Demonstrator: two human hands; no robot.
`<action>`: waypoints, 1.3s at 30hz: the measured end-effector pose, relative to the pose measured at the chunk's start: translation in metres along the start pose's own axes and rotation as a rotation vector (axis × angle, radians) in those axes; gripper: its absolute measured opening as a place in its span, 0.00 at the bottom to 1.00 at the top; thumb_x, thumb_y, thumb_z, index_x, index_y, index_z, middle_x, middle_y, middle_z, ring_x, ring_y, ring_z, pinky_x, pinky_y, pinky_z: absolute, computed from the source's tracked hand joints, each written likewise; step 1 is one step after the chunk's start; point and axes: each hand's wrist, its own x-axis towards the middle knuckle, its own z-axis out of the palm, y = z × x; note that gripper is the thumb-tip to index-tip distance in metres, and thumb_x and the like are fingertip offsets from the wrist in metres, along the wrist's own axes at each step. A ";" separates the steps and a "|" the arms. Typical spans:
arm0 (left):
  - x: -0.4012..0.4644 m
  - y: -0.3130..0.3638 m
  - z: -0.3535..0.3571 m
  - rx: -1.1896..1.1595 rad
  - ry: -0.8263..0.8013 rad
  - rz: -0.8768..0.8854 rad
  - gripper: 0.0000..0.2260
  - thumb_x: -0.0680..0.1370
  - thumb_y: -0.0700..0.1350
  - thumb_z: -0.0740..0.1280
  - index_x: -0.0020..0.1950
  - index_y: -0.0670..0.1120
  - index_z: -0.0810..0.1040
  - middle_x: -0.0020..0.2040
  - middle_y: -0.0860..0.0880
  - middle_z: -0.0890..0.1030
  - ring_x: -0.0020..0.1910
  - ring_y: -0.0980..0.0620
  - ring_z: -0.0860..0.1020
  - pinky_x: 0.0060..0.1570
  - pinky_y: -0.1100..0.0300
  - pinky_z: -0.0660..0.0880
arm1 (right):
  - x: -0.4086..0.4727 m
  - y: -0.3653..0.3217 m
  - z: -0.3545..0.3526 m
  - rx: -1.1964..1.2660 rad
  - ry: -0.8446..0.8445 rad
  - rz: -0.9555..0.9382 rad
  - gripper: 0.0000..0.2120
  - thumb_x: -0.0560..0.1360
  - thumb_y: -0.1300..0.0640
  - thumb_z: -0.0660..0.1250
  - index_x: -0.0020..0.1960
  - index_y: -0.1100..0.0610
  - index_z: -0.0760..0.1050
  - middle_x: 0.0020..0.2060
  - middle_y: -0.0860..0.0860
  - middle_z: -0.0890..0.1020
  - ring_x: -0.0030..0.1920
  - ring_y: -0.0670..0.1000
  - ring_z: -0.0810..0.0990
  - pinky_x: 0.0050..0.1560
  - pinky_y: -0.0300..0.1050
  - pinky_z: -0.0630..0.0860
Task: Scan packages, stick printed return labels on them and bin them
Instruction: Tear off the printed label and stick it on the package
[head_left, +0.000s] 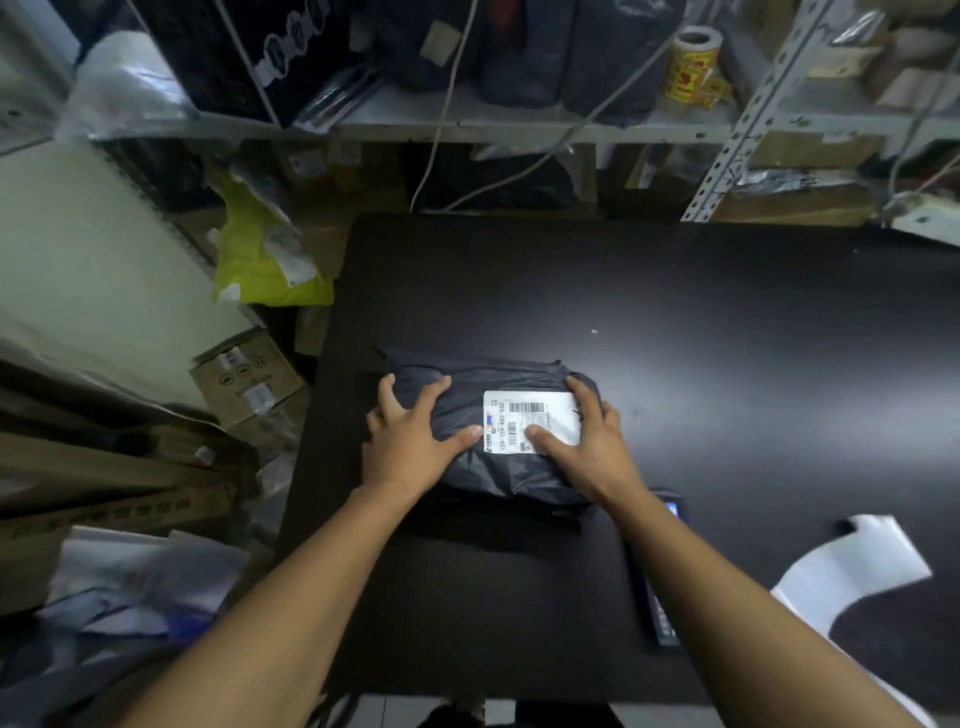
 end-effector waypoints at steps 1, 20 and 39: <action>-0.015 -0.006 0.002 0.009 0.004 -0.005 0.34 0.71 0.69 0.69 0.74 0.66 0.61 0.79 0.48 0.45 0.74 0.37 0.57 0.67 0.41 0.67 | -0.013 0.004 0.003 -0.005 -0.005 -0.016 0.40 0.71 0.40 0.73 0.77 0.42 0.56 0.72 0.55 0.62 0.69 0.55 0.70 0.67 0.42 0.63; -0.097 -0.032 -0.007 0.701 -0.320 0.469 0.50 0.64 0.70 0.73 0.76 0.68 0.44 0.80 0.41 0.40 0.78 0.35 0.43 0.73 0.32 0.43 | -0.107 0.031 0.004 -0.448 -0.033 -0.231 0.36 0.74 0.34 0.65 0.78 0.42 0.56 0.78 0.58 0.56 0.76 0.60 0.59 0.72 0.54 0.62; -0.129 -0.004 0.026 0.674 -0.198 0.211 0.56 0.63 0.71 0.72 0.78 0.64 0.38 0.75 0.38 0.55 0.70 0.36 0.62 0.67 0.40 0.62 | -0.154 0.124 -0.032 -0.269 0.108 0.133 0.44 0.72 0.40 0.71 0.77 0.57 0.53 0.69 0.62 0.67 0.70 0.62 0.62 0.67 0.55 0.64</action>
